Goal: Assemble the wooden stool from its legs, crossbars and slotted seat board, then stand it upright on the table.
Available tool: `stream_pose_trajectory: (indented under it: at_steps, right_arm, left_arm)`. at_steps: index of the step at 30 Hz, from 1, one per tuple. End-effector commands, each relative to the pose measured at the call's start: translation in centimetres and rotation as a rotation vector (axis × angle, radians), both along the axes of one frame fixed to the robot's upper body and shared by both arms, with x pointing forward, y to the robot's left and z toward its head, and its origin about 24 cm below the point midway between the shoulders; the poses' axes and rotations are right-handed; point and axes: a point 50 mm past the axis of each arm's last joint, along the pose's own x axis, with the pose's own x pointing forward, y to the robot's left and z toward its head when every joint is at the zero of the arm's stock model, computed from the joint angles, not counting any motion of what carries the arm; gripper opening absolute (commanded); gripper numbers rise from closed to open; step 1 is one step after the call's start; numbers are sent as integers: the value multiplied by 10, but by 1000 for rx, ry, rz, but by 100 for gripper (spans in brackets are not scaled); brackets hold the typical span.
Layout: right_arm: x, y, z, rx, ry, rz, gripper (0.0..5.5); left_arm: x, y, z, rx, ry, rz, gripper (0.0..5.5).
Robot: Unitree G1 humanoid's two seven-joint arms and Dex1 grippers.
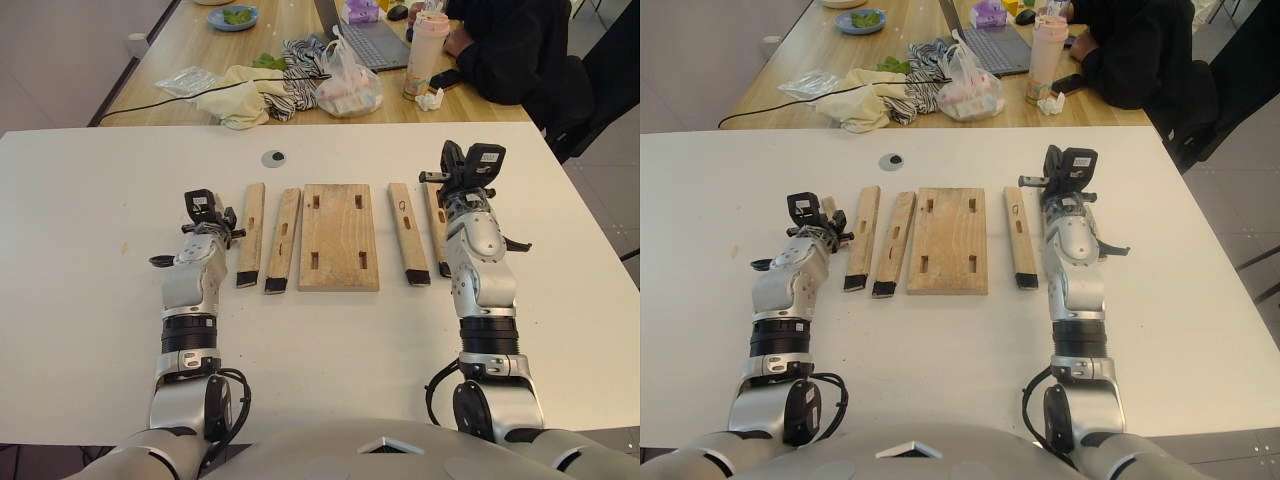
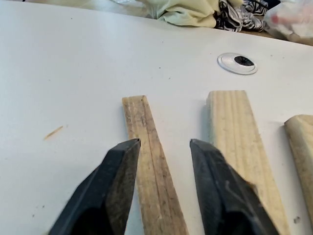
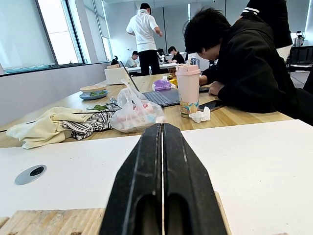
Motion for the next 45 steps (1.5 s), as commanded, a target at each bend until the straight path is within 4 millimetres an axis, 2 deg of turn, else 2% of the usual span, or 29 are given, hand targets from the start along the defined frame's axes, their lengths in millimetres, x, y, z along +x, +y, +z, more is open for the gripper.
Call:
stream_pose_trajectory:
  at_steps: [1,6,10,15,19,22,24,26,28,31,33,36,41,43,45]
  right_arm:
    - [4,2,4,-2,-11,5,0]
    - [5,2,4,-7,-9,9,0]
    - [6,4,5,-6,-12,14,0]
    - [3,2,2,-1,-12,-8,0]
    - [4,0,4,-3,-18,-8,0]
    - [5,-1,7,-7,-23,-1,0]
    - [9,1,6,60,7,41,0]
    - [17,2,6,208,60,96,0]
    - [28,6,13,373,116,227,40]
    - [34,22,33,642,217,550,87]
    - [30,30,45,711,257,716,121]
    - [23,36,55,799,294,856,174]
    - [18,38,58,818,339,910,250]
    - [18,39,56,812,355,909,256]
    - [16,39,55,817,359,905,232]
  left_arm:
    - [4,4,-6,21,24,45,251]
    - [4,-5,-29,-46,162,22,256]
    - [-7,-4,-43,-66,229,42,199]
    - [-31,5,-63,-87,316,66,127]
    - [-37,9,-69,-100,325,55,125]
    - [-25,9,-51,-34,172,-42,125]
    - [-11,9,-24,15,-20,-94,125]
    - [2,8,10,89,-226,-147,125]
    - [11,-8,42,154,-408,-268,125]
    - [7,-55,76,179,-607,-552,125]
    - [-3,-83,81,211,-654,-713,125]
    - [-13,-109,79,210,-673,-836,125]
    - [-21,-119,80,180,-690,-884,125]
    - [-22,-121,81,171,-695,-892,125]
    - [-23,-122,81,169,-693,-906,125]
